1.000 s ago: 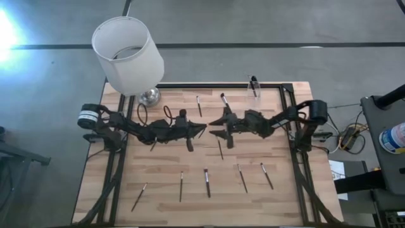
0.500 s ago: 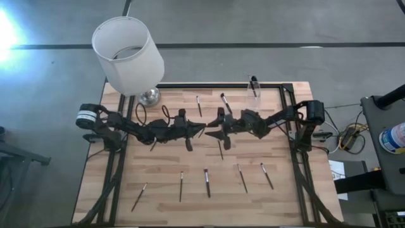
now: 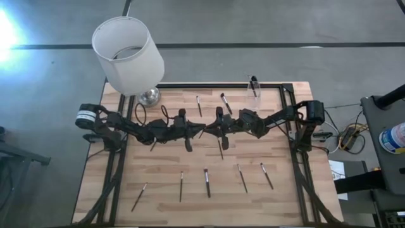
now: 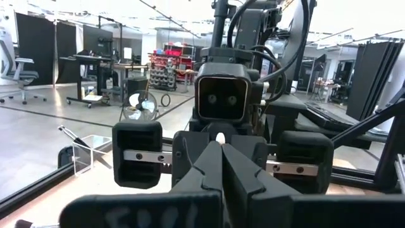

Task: Put items in baskets/containers
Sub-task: Put the eyeshadow brush into the transparent organizer

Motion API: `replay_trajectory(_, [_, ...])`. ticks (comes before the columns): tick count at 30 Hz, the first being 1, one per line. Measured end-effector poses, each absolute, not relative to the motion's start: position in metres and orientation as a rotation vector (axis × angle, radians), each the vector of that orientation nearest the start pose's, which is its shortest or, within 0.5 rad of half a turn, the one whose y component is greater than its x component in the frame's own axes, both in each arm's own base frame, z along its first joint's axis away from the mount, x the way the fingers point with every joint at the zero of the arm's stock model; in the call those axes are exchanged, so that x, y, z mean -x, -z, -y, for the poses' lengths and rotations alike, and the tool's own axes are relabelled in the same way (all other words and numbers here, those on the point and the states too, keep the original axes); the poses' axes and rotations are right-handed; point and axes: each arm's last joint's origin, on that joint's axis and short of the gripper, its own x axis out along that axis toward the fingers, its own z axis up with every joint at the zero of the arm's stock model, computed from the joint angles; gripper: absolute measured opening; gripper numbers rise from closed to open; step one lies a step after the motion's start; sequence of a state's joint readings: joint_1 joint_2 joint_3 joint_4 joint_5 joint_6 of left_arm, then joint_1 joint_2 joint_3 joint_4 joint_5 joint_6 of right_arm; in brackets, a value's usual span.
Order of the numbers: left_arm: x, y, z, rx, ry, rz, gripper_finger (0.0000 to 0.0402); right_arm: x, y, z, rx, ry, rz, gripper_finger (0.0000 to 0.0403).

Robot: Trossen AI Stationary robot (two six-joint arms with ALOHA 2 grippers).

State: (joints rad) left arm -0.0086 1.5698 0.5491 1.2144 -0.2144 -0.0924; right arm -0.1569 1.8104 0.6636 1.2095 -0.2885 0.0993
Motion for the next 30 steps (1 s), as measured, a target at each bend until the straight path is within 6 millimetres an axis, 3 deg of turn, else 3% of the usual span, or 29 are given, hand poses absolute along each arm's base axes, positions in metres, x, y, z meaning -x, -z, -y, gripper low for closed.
replay_trajectory(7, [-0.292, -0.209, -0.004, 0.183, -0.215, 0.195, 0.0013, -0.324, -0.165, 0.048, -0.093, -0.118, 0.021, 0.0014])
replay_trajectory(12, [-0.282, -0.215, -0.006, 0.187, -0.25, 0.154, 0.0044, -0.308, -0.177, 0.066, -0.101, -0.047, -0.035, 0.0013])
replay_trajectory(17, [-0.266, -0.219, -0.003, 0.138, -0.152, 0.136, 0.0046, -0.275, -0.203, 0.09, -0.093, 0.102, -0.132, 0.0013])
replay_trajectory(24, [-0.251, -0.2, -0.003, 0.099, -0.141, 0.068, 0.0004, -0.214, -0.245, 0.127, -0.023, 0.556, -0.338, 0.0012])
replay_trajectory(30, [-0.253, -0.196, -0.002, 0.077, -0.113, 0.052, 0.0001, -0.17, -0.258, 0.177, -0.063, 0.818, -0.401, 0.0012])
